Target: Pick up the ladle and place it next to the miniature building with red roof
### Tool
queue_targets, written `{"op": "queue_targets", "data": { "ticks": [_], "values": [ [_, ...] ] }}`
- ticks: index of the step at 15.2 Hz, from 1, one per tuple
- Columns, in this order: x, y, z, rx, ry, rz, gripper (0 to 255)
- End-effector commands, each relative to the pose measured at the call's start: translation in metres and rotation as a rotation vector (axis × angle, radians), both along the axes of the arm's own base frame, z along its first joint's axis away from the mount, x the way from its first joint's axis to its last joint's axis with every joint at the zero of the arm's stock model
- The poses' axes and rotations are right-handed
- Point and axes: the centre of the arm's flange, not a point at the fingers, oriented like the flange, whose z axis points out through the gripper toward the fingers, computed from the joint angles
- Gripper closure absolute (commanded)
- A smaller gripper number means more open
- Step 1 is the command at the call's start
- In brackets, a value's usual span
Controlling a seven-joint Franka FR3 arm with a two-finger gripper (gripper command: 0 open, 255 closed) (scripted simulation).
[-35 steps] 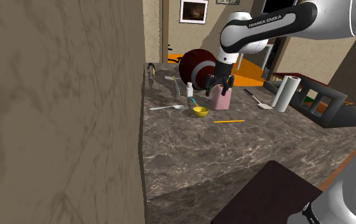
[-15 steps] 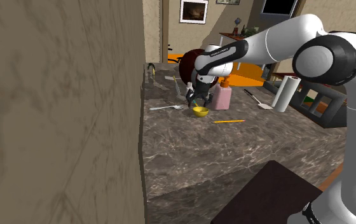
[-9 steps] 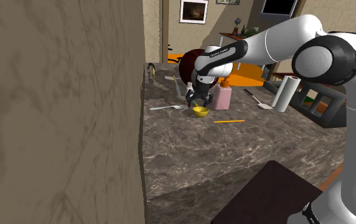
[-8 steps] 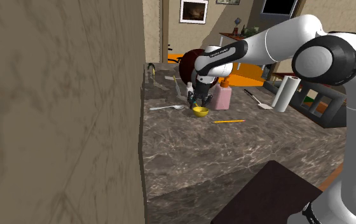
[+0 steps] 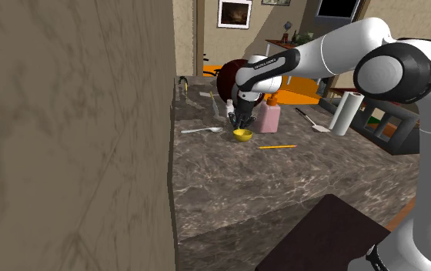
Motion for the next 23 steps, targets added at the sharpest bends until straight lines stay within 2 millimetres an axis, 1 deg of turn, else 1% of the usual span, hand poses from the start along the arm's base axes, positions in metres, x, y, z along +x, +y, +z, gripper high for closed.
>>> {"op": "queue_targets", "data": {
  "ticks": [1,23],
  "values": [
    [0.000,0.000,-0.001,0.000,0.002,0.000,255],
    [0.000,0.000,0.116,0.000,0.002,0.000,255]
  ]
}}
